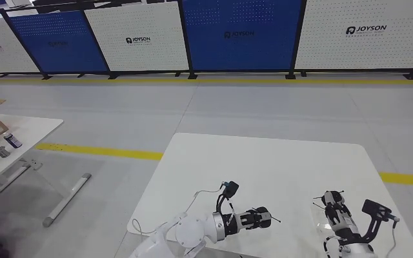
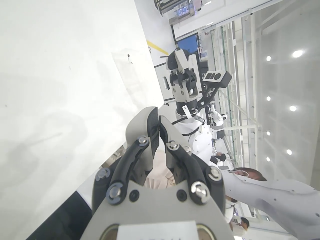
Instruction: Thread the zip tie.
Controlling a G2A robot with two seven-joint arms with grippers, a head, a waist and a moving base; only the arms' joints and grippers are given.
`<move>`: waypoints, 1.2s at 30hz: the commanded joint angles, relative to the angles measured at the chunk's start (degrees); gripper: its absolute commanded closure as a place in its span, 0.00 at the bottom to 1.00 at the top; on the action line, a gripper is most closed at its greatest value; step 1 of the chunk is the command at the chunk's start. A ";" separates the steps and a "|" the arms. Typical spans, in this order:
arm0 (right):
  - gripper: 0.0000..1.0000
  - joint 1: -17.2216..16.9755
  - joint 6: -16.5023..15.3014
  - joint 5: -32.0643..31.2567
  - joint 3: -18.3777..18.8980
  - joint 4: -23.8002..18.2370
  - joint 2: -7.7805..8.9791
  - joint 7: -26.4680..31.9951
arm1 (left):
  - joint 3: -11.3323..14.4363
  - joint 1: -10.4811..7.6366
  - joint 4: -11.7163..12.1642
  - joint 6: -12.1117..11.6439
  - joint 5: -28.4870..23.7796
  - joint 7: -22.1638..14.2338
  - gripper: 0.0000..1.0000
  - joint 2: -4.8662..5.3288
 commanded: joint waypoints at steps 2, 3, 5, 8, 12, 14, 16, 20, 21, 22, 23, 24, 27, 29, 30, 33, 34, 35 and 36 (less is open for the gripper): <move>1.00 0.22 -0.05 0.54 0.13 0.18 -0.12 0.24 | 0.00 0.00 0.00 0.00 0.00 0.00 1.00 0.00; 1.00 0.35 -0.02 0.92 0.32 0.30 -0.21 0.35 | 0.00 0.00 0.00 0.00 0.00 0.00 1.00 0.00; 1.00 0.26 -0.66 3.57 1.04 0.33 -0.43 1.12 | 0.00 0.00 0.00 0.00 0.00 0.00 1.00 0.00; 1.00 -1.23 -4.22 6.79 3.80 -0.08 -0.34 3.47 | 0.00 0.00 0.00 0.00 0.00 0.00 1.00 0.00; 1.00 -5.01 -10.53 12.35 9.12 -0.76 0.05 8.30 | 0.00 0.00 0.00 0.00 0.00 0.00 1.00 0.00; 1.00 -6.50 -12.33 14.11 11.38 -0.85 0.22 10.85 | 0.00 0.00 0.00 0.00 0.00 0.00 1.00 0.00; 1.00 -7.74 -13.23 16.33 12.99 -0.70 0.30 13.81 | 0.00 0.00 0.00 0.00 0.00 0.00 1.00 0.00; 1.00 -7.81 -13.33 16.57 13.19 -0.69 0.30 14.12 | 0.00 0.00 0.00 0.00 0.00 0.00 1.00 0.00; 1.00 -7.81 -13.33 16.57 13.19 -0.69 0.30 14.12 | 0.00 0.00 0.00 0.00 0.00 0.00 1.00 0.00; 1.00 -7.81 -13.33 16.57 13.19 -0.69 0.30 14.12 | 0.00 0.00 0.00 0.00 0.00 0.00 1.00 0.00; 1.00 -7.81 -13.33 16.57 13.19 -0.69 0.30 14.12 | 0.00 0.00 0.00 0.00 0.00 0.00 1.00 0.00; 1.00 -7.81 -13.33 16.57 13.19 -0.69 0.30 14.12 | 0.00 0.00 0.00 0.00 0.00 0.00 1.00 0.00; 1.00 -7.81 -13.33 16.57 13.19 -0.69 0.30 14.12 | 0.00 0.00 0.00 0.00 0.00 0.00 1.00 0.00; 1.00 -7.81 -13.33 16.57 13.19 -0.69 0.30 14.12 | 0.19 -0.05 -0.07 0.00 0.09 0.64 1.00 -0.07; 1.00 -7.81 -13.33 16.57 13.19 -0.69 0.30 14.12 | 0.39 -0.16 -0.18 0.00 -0.22 1.62 1.00 -0.20; 1.00 -7.81 -13.33 16.57 13.19 -0.69 0.30 14.12 | 1.20 -0.57 0.00 -0.48 -2.84 5.72 1.00 -0.85; 1.00 -7.81 -13.33 16.57 13.19 -0.69 0.30 14.12 | 1.48 -0.86 0.35 -0.75 -3.42 6.62 1.00 -1.04; 1.00 -7.81 -13.33 16.57 13.19 -0.69 0.30 14.12 | 1.94 -1.35 0.85 -0.91 -3.47 8.37 1.00 -1.33; 1.00 -7.81 -13.33 16.57 13.19 -0.69 0.30 14.12 | 2.55 -1.71 1.18 -1.02 -3.69 9.21 1.00 -1.57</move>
